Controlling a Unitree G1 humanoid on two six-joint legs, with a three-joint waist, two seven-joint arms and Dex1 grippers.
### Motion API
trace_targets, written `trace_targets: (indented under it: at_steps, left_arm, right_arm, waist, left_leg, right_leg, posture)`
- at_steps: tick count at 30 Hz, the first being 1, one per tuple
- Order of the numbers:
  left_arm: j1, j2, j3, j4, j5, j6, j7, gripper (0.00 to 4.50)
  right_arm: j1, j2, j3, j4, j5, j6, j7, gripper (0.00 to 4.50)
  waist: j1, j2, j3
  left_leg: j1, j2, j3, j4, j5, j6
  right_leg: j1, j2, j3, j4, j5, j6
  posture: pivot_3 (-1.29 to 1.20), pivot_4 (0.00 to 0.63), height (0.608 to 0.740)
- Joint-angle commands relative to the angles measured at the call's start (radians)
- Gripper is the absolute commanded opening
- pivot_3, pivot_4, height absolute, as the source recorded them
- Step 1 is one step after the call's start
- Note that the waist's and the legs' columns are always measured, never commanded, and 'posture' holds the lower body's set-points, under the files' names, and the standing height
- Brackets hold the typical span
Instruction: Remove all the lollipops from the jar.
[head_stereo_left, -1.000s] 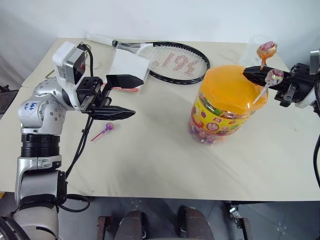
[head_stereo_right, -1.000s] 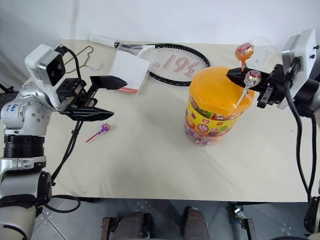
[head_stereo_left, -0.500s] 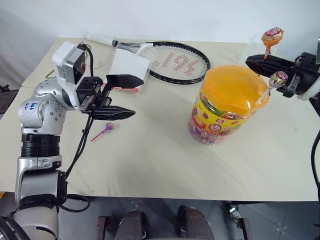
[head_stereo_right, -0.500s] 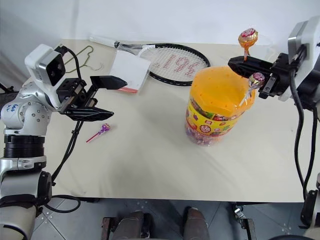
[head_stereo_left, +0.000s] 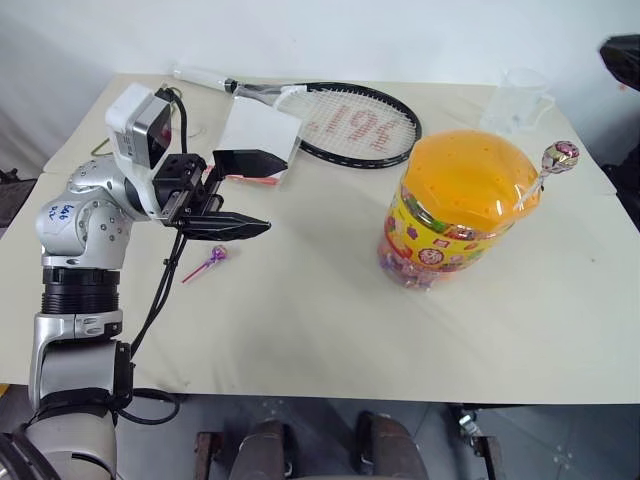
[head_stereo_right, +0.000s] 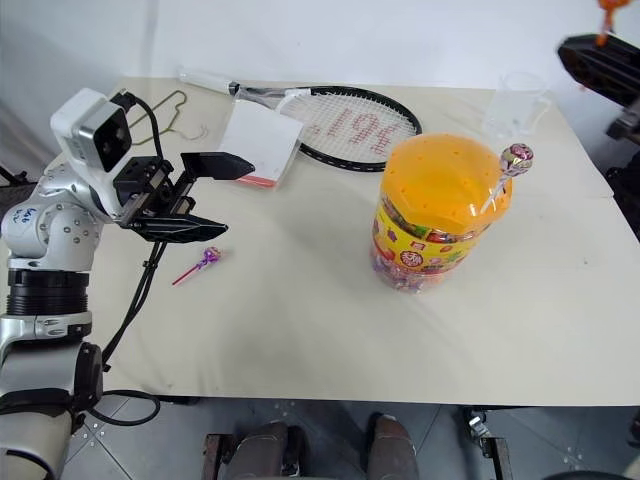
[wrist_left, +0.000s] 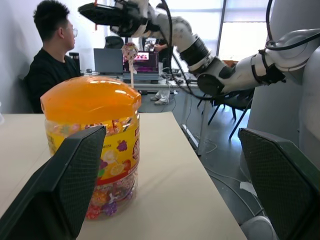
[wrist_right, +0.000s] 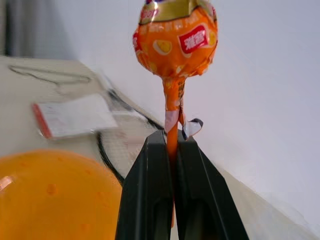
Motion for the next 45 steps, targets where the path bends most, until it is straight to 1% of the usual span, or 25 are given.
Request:
trace_targets:
  at_steps: [1, 3, 6, 8, 12, 15, 19, 22, 25, 30, 33, 37, 44, 45]
  left_arm:
    - [0.017, 0.042, -0.026, -0.028, -0.027, -0.008, -0.112, 4.5]
    - [0.022, 0.056, -0.038, -0.028, -0.022, -0.009, -0.112, 4.5]
    - [0.022, 0.061, -0.053, -0.019, -0.008, -0.024, -0.112, 4.5]
    - [0.016, 0.052, -0.056, -0.005, 0.006, -0.037, -0.109, 4.5]
    - [0.011, 0.029, -0.048, 0.005, 0.016, -0.06, -0.07, 4.5]
    - [0.01, 0.013, -0.033, 0.005, 0.015, -0.072, -0.05, 4.5]
    - [0.033, 0.03, -0.022, -0.016, 0.07, -0.075, 0.05, 4.5]
    - [0.052, 0.025, -0.003, -0.043, 0.06, -0.061, 0.066, 4.5]
    - [0.078, 0.027, 0.007, -0.072, 0.058, -0.044, 0.091, 4.5]
    - [0.081, 0.016, 0.019, -0.084, 0.058, -0.044, 0.109, 4.5]
    - [0.073, 0.014, 0.023, -0.082, 0.054, -0.041, 0.114, 4.5]
    - [0.062, 0.015, 0.03, -0.076, 0.052, -0.043, 0.118, 4.5]
    - [0.041, 0.008, 0.042, -0.055, 0.05, -0.042, 0.12, 4.5]
    - [0.038, 0.007, 0.043, -0.053, 0.053, -0.042, 0.122, 4.5]
  right_arm:
    - [0.126, -0.017, -0.17, -0.108, -0.007, 0.116, -0.062, 0.02]
    - [0.249, 0.011, -0.257, -0.169, -0.01, 0.201, -0.088, 0.02]
    - [0.406, 0.059, -0.335, -0.241, -0.012, 0.293, -0.121, 0.02]
    - [0.484, 0.11, -0.355, -0.273, -0.024, 0.318, -0.161, 0.02]
    - [0.57, 0.172, -0.347, -0.294, -0.04, 0.364, -0.221, 0.02]
    - [0.61, 0.205, -0.334, -0.307, -0.044, 0.371, -0.25, 0.02]
    - [0.664, 0.274, -0.296, -0.338, -0.055, 0.389, -0.308, 0.02]
    - [0.663, 0.338, -0.278, -0.345, -0.058, 0.383, -0.361, 0.02]
    - [0.673, 0.392, -0.223, -0.327, -0.084, 0.383, -0.413, 0.02]
    - [0.655, 0.439, -0.163, -0.282, -0.122, 0.349, -0.462, 0.02]
    - [0.646, 0.446, -0.154, -0.272, -0.125, 0.345, -0.476, 0.7]
    - [0.651, 0.458, -0.162, -0.294, -0.108, 0.352, -0.483, 2.01]
    - [0.679, 0.47, -0.223, -0.359, -0.059, 0.364, -0.476, 4.27]
    - [0.691, 0.469, -0.239, -0.378, -0.045, 0.363, -0.466, 4.49]
  waist:
    - [0.0, 0.0, 0.0]
    - [0.001, 0.001, 0.0]
    - [0.005, 0.001, 0.0]
    - [0.006, 0.001, 0.0]
    - [0.006, 0.001, -0.001]
    - [0.005, 0.001, -0.001]
    - [0.003, 0.001, -0.001]
    - [0.001, 0.001, -0.001]
    - [-0.001, 0.001, -0.001]
    - [0.001, 0.001, -0.001]
    - [0.0, 0.001, -0.001]
    - [-0.001, 0.001, -0.001]
    - [0.001, 0.001, -0.001]
    - [0.001, 0.001, -0.001]
  left_leg:
    - [0.0, 0.0, 0.0, 0.0, 0.0, 0.0]
    - [0.0, 0.0, 0.0, 0.001, 0.0, 0.0]
    - [0.0, 0.0, 0.0, 0.001, 0.0, 0.0]
    - [0.0, 0.0, 0.0, 0.001, 0.0, 0.0]
    - [0.001, 0.0, 0.0, 0.001, 0.0, 0.0]
    - [0.001, -0.001, 0.0, 0.001, 0.0, 0.0]
    - [0.001, 0.0, -0.001, 0.001, 0.0, 0.0]
    - [0.001, 0.0, -0.001, 0.001, 0.0, 0.0]
    - [0.001, 0.0, 0.0, 0.0, 0.0, 0.0]
    - [0.001, -0.001, -0.001, 0.001, 0.0, 0.0]
    - [0.001, 0.0, -0.001, 0.0, 0.0, 0.0]
    - [0.001, 0.0, 0.0, 0.0, 0.0, 0.0]
    - [0.001, -0.001, 0.0, 0.001, 0.0, 0.0]
    - [0.001, -0.001, 0.0, 0.0, 0.0, 0.0]
  right_leg:
    - [0.0, 0.0, 0.0, 0.0, 0.0, 0.0]
    - [-0.001, 0.0, 0.001, 0.001, 0.0, 0.0]
    - [0.0, 0.0, 0.0, 0.001, 0.0, 0.0]
    - [0.0, 0.0, 0.001, 0.001, 0.0, 0.0]
    - [0.0, 0.0, 0.001, 0.001, 0.0, 0.0]
    - [0.0, 0.0, 0.001, 0.001, 0.0, 0.0]
    - [0.001, 0.0, 0.001, 0.001, 0.0, 0.0]
    - [0.0, 0.0, 0.001, 0.002, 0.0, 0.0]
    - [0.0, 0.0, 0.001, 0.002, 0.0, 0.0]
    - [0.001, 0.0, 0.001, 0.002, 0.0, 0.0]
    - [0.0, 0.0, 0.001, 0.002, 0.0, 0.0]
    - [0.0, 0.0, 0.001, 0.002, 0.0, 0.0]
    - [0.001, 0.0, 0.001, 0.002, 0.0, 0.0]
    - [0.001, 0.0, 0.001, 0.002, 0.0, 0.0]
  posture:
    - [0.0, 0.15, 0.74]
    - [0.0, 0.15, 0.74]
    - [0.0, 0.15, 0.74]
    - [0.0, 0.15, 0.74]
    - [0.0, 0.15, 0.74]
    - [0.0, 0.15, 0.74]
    - [0.0, 0.15, 0.74]
    - [0.0, 0.15, 0.74]
    - [0.0, 0.15, 0.74]
    - [0.0, 0.15, 0.74]
    - [0.0, 0.15, 0.74]
    - [0.0, 0.15, 0.74]
    - [0.0, 0.15, 0.74]
    - [0.0, 0.15, 0.74]
